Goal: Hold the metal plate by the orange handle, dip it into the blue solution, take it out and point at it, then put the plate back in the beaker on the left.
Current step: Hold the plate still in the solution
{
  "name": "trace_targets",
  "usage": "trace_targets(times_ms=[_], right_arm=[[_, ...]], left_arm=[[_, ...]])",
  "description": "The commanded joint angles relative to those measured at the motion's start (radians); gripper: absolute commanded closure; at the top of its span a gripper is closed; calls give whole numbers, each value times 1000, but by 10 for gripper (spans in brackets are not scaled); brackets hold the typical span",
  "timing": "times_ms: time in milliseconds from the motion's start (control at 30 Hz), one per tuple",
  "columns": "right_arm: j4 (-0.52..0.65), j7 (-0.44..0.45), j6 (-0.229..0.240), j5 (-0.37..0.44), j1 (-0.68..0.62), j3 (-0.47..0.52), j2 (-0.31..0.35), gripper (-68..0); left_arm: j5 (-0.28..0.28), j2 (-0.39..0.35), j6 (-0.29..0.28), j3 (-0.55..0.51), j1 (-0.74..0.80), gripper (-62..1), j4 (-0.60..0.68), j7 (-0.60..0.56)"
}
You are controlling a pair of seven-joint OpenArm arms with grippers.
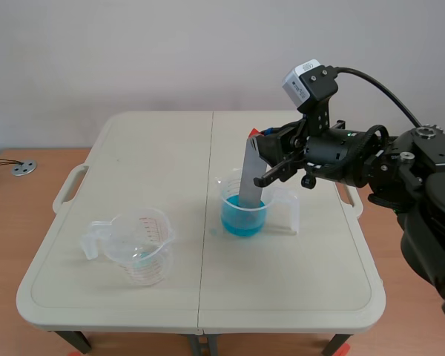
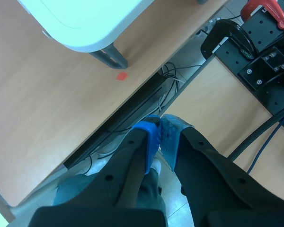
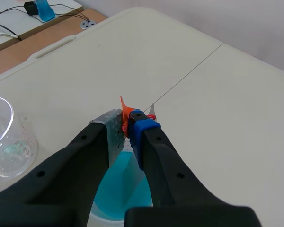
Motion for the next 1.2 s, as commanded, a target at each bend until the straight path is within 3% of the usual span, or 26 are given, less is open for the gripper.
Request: trace_targets(times_ms=[0,1167], right_arm=[[1,-3,12,-1,12,0,-1,-13],[1,-3,12,4,15,0,0,-13]], left_arm=[[-5,5,-3,3,-3,-12,7,-11],[-5,5,-5,3,-6,-12,7,3]])
